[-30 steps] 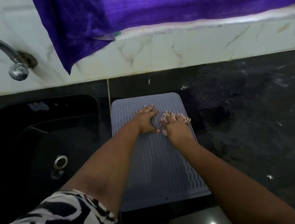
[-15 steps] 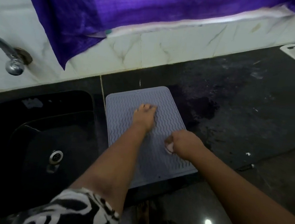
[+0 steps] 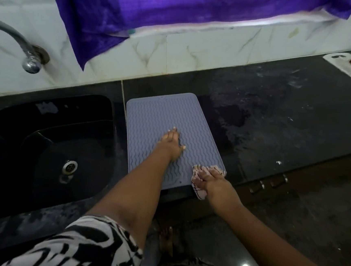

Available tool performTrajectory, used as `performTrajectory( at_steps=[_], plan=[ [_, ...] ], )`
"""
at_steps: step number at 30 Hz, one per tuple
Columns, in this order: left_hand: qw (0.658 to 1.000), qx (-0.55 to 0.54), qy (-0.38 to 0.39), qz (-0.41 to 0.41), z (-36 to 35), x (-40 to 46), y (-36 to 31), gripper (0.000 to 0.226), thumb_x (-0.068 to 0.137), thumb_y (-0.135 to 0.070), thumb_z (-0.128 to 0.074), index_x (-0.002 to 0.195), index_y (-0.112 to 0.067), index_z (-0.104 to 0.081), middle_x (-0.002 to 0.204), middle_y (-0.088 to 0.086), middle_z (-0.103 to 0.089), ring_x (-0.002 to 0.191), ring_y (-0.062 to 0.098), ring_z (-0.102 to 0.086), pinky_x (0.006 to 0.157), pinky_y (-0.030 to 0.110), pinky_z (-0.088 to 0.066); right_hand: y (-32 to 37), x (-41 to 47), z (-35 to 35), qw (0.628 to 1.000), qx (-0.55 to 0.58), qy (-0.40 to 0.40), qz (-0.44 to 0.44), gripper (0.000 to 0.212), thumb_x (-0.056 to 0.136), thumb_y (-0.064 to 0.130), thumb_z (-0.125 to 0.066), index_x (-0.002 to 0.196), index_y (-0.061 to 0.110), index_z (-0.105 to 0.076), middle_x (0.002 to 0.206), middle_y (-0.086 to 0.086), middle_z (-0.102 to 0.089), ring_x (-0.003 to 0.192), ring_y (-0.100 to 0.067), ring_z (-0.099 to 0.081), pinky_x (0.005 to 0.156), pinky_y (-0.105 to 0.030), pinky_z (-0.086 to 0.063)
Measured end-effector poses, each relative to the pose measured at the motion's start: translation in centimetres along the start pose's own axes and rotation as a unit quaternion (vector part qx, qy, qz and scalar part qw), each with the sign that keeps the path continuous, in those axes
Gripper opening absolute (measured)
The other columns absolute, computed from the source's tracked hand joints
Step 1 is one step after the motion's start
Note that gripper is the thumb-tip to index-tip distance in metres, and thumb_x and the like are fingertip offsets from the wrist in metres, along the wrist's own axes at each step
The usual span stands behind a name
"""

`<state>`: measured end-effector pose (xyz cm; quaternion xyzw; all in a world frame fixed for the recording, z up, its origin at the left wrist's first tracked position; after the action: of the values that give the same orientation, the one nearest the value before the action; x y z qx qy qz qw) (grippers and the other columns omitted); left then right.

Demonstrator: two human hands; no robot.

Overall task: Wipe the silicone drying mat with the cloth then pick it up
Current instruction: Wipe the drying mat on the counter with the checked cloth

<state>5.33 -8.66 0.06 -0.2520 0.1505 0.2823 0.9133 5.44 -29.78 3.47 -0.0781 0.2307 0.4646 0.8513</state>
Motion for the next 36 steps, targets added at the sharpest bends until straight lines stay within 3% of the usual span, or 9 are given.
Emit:
performTrajectory(
  at_steps=[5,8,10,13,16,19,27,30,36],
  plan=[
    [0.999,0.039,0.025,0.028,1.0,-0.9,-0.8,0.07,0.103,-0.043,-0.031,0.154,-0.011,0.005,0.162,0.005,0.013,0.15,0.024,0.006,0.122,0.04,-0.001,-1.0,-1.9,2.1,0.99,0.089,0.108,-0.027,0.052,0.094,0.022,-0.054,0.144,0.026,-0.041,0.152,-0.006,-0.035,0.138,-0.026,-0.036,0.113,-0.033,-0.03],
    [0.995,0.078,0.038,0.054,2.0,-1.2,-2.0,0.065,0.106,-0.038,-0.027,0.154,-0.008,0.006,0.161,0.008,0.013,0.149,0.027,0.008,0.12,0.041,0.0,-4.3,-4.0,4.6,0.963,0.263,0.039,-0.028,0.036,0.091,0.016,-0.06,0.124,0.032,-0.065,0.127,0.002,-0.059,0.108,-0.016,-0.06,0.089,-0.021,-0.047],
    [0.995,0.082,0.033,0.044,2.2,-0.7,-2.2,0.067,0.104,-0.036,-0.032,0.154,-0.007,0.003,0.162,0.011,0.007,0.149,0.028,0.002,0.121,0.042,-0.004,-6.2,-4.8,6.0,0.902,0.428,-0.016,-0.056,0.034,0.093,0.011,-0.056,0.119,0.029,-0.068,0.119,-0.001,-0.067,0.097,-0.013,-0.066,0.083,-0.02,-0.054],
    [0.998,0.056,-0.008,0.01,2.7,-0.2,-1.8,0.059,0.1,-0.034,-0.042,0.15,-0.008,-0.023,0.156,0.014,-0.022,0.143,0.029,-0.025,0.118,0.042,-0.021,-6.7,-3.6,7.2,0.777,0.614,-0.045,-0.13,0.026,0.092,0.009,-0.054,0.111,0.021,-0.07,0.1,-0.01,-0.073,0.089,-0.026,-0.071,0.079,-0.042,-0.06],
    [0.999,0.026,-0.045,0.0,3.9,0.8,-1.0,0.039,0.098,-0.03,-0.045,0.13,-0.008,-0.044,0.138,0.014,-0.044,0.125,0.028,-0.044,0.108,0.041,-0.036,-6.3,-1.1,7.9,0.78,0.602,-0.064,-0.16,0.032,0.093,0.0,-0.049,0.108,0.02,-0.069,0.097,-0.011,-0.073,0.085,-0.025,-0.07,0.074,-0.04,-0.061],
    [0.996,-0.002,-0.087,-0.012,5.7,2.6,-0.9,0.048,0.096,-0.031,-0.051,0.137,-0.01,-0.04,0.142,0.012,-0.04,0.13,0.028,-0.041,0.11,0.043,-0.035,-5.6,1.8,10.7,0.737,0.66,-0.022,-0.145,0.046,0.085,-0.016,-0.042,0.111,0.013,-0.066,0.089,-0.013,-0.072,0.076,-0.026,-0.071,0.06,-0.036,-0.059],
    [0.996,0.084,-0.024,-0.021,10.3,10.9,-0.4,0.118,0.067,-0.054,-0.08,0.154,-0.016,-0.01,0.161,0.009,-0.011,0.148,0.029,-0.01,0.12,0.048,-0.015,-5.5,16.5,18.6,0.908,0.396,-0.137,-0.029,0.043,0.092,0.016,-0.058,0.134,0.027,-0.057,0.132,-0.002,-0.06,0.116,-0.019,-0.057,0.09,-0.022,-0.041],
    [0.981,0.182,0.003,-0.068,10.3,13.4,0.5,0.13,0.065,-0.059,-0.078,0.155,-0.015,0.006,0.163,0.005,0.01,0.149,0.024,0.011,0.119,0.05,0.006,-5.4,22.6,20.0,0.926,0.335,-0.174,0.001,0.046,0.091,0.015,-0.061,0.135,0.025,-0.055,0.134,-0.002,-0.059,0.116,-0.018,-0.058,0.091,-0.015,-0.038],
    [0.982,0.167,0.086,0.008,9.8,17.2,3.1,0.16,0.044,-0.079,-0.075,0.147,-0.017,0.031,0.153,0.0,0.038,0.141,0.019,0.035,0.113,0.062,0.013,-3.7,31.6,19.4,0.976,0.192,-0.098,-0.03,0.04,0.095,0.013,-0.048,0.134,0.017,-0.056,0.136,-0.015,-0.055,0.122,-0.031,-0.054,0.104,-0.036,-0.044]
  ],
)
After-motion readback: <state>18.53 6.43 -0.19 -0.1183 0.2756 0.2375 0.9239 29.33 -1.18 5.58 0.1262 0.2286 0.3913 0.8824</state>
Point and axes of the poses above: each hand's wrist, its own x-axis towards the middle knuckle, its own z-axis out of the back of the hand, y = z × x, the point moved 1 cm from there along x, towards the middle knuckle
